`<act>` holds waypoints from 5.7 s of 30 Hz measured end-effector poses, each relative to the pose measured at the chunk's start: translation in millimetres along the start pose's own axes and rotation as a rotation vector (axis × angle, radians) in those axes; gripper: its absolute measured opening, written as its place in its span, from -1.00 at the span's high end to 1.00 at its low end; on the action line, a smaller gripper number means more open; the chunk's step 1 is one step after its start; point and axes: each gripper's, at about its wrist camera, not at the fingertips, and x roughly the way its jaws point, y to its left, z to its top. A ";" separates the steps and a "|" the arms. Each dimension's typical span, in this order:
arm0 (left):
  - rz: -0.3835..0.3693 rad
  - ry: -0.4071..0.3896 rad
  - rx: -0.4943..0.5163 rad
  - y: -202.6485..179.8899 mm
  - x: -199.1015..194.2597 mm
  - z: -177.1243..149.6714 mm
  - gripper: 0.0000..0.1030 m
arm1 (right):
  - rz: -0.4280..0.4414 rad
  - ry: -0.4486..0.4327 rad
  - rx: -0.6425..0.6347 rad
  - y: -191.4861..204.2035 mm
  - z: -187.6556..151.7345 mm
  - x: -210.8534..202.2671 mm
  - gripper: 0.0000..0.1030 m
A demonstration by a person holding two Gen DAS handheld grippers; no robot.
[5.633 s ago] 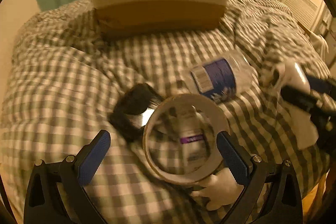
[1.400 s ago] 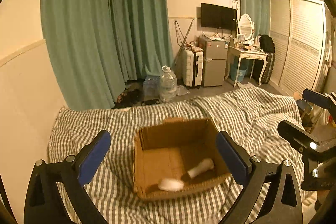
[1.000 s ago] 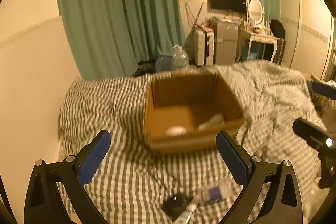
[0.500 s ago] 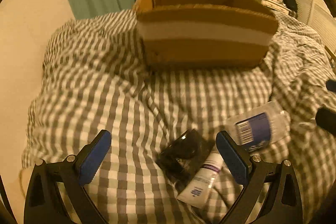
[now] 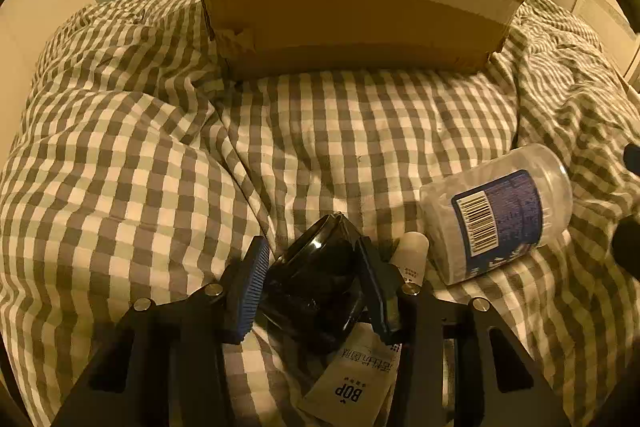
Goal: Organize objects
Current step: 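Grasp the black round object with the left tool while the right tool grasps the bottle, then carry black object and bottle into the box and release both, then move both tools back toward the cream tube and white figurine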
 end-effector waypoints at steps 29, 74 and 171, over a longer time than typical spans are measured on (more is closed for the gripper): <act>0.024 -0.132 -0.109 34.5 -48.7 7.3 0.80 | -0.119 0.081 0.001 49.2 -2.6 81.1 -0.77; -0.139 -0.327 0.038 -13.7 -171.1 111.9 0.80 | -0.130 -0.245 -0.099 4.7 95.3 -105.0 -0.76; -0.012 -0.391 0.018 13.6 -236.4 58.7 -0.98 | -0.145 -0.368 -0.153 29.5 80.1 -213.0 -0.96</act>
